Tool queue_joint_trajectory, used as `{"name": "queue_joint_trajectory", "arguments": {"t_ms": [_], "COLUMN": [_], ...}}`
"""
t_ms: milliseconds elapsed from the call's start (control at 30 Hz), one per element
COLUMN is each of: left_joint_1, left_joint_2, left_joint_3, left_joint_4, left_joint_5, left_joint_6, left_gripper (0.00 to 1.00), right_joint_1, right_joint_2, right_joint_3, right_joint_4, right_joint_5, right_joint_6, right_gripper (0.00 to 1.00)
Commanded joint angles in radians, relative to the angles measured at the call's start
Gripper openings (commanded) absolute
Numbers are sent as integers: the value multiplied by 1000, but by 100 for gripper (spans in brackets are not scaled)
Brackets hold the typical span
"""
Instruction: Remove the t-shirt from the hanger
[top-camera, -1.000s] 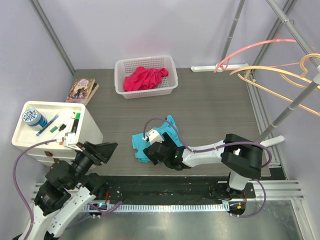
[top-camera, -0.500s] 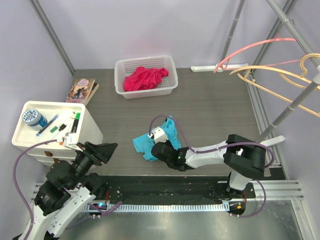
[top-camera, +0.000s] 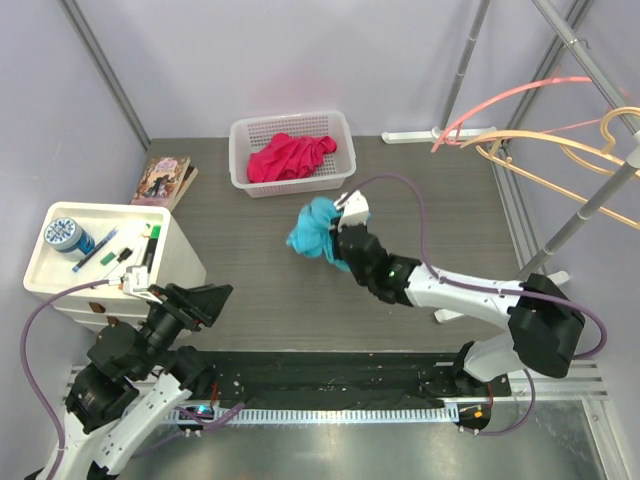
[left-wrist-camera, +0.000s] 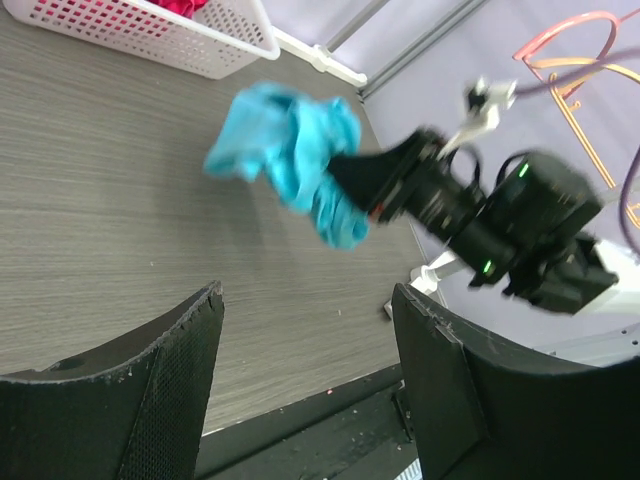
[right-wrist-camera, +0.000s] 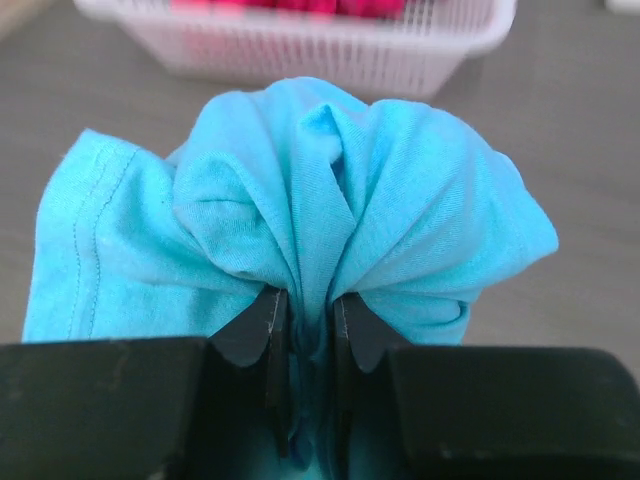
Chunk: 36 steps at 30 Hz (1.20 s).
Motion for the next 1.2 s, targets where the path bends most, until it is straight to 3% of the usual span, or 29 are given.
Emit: {"name": "queue_joint_trajectory", "arguments": {"t_ms": [0,333,467,533,633,667,767,933,1167], "left_joint_1": [-2,-2,-2,-2,-2,-2,-2,-2,-2], "left_joint_2": [39,87,94,96,102,106,145,185,214], "left_joint_3": [31,61,54,45,23,18,12,-29,-95], "left_joint_4": [16,19,26,36,68,78,93,142,254], "left_joint_5": [-11,18,38,41,48,56,65,95,124], "left_joint_6": [26,9,-12,-18,-29,-28,-23,-29,-66], "left_gripper": [69,68,68,68,68,67,68,68,68], "right_joint_1": [-88,-285,-340,-371,-386,-386,-386,-385,-325], "right_joint_2": [7,481,810,924,1085,1116,1062,867,621], "right_joint_3": [255,878,1185,1351,1516,1539,1512,1362,1277], "right_joint_4": [177,187,79,-31,-167,-228,-228,-214,-355], "right_joint_5": [-69,-275,-315,-347,-352,-343,-290,-273,-260], "right_joint_6": [-118,-240,-254,-250,-254,-254,-254,-253,-254], "right_gripper": [1,1,7,23,57,82,96,99,99]}}
